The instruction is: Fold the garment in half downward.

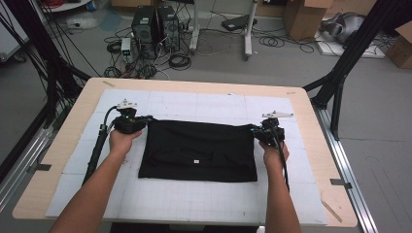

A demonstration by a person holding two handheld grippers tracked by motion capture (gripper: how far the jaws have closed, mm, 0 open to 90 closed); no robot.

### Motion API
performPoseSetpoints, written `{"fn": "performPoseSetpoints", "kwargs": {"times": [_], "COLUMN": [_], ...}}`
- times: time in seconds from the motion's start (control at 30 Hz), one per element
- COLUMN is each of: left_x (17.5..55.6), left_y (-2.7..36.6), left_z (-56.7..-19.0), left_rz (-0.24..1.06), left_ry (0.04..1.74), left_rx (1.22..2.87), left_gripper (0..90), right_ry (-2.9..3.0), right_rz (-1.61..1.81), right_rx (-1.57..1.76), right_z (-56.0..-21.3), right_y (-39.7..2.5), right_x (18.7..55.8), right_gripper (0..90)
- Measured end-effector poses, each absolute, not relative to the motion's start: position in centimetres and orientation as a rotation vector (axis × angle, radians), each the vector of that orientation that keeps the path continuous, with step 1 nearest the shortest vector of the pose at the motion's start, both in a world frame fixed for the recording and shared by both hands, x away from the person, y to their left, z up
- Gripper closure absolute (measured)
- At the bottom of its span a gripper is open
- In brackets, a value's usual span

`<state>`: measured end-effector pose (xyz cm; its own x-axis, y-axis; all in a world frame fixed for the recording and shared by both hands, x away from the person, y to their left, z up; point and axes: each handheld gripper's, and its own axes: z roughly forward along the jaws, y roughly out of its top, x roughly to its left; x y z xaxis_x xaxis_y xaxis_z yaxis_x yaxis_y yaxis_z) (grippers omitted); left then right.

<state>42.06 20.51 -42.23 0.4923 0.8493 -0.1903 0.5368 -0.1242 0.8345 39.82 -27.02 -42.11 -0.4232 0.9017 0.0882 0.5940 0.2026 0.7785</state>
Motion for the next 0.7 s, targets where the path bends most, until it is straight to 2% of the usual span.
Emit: {"fn": "performPoseSetpoints", "kwargs": {"times": [0.03, 0.1, 0.13, 0.23, 0.47, 0.7], "left_x": [42.0, 41.6, 41.2, 39.8, 35.8, 33.0], "left_y": [20.4, 20.4, 20.5, 20.9, 21.8, 21.3], "left_z": [-42.3, -42.3, -42.2, -41.6, -40.8, -41.4], "left_rz": [0.413, 0.413, 0.405, 0.403, 0.369, 0.308], "left_ry": [1.171, 1.182, 1.162, 1.106, 0.994, 0.926], "left_rx": [1.796, 1.803, 1.796, 1.801, 1.774, 1.838], "left_gripper": [81.2, 55.5, 49.9, 49.1, 50.1, 48.1], "right_ry": [2.093, 2.072, 2.063, 2.056, 2.122, 2.111], "right_rz": [1.093, 1.11, 1.118, 1.15, 1.229, 1.326], "right_rx": [1.407, 1.444, 1.462, 1.423, 1.32, 1.367], "right_z": [-42.2, -42.1, -41.9, -41.1, -40.1, -40.9], "right_y": [-27.0, -27.2, -27.3, -27.8, -28.3, -30.1], "right_x": [39.8, 39.7, 39.4, 38.3, 34.1, 30.1], "right_gripper": [80.7, 64.5, 60.8, 59.5, 64.4, 65.7]}}
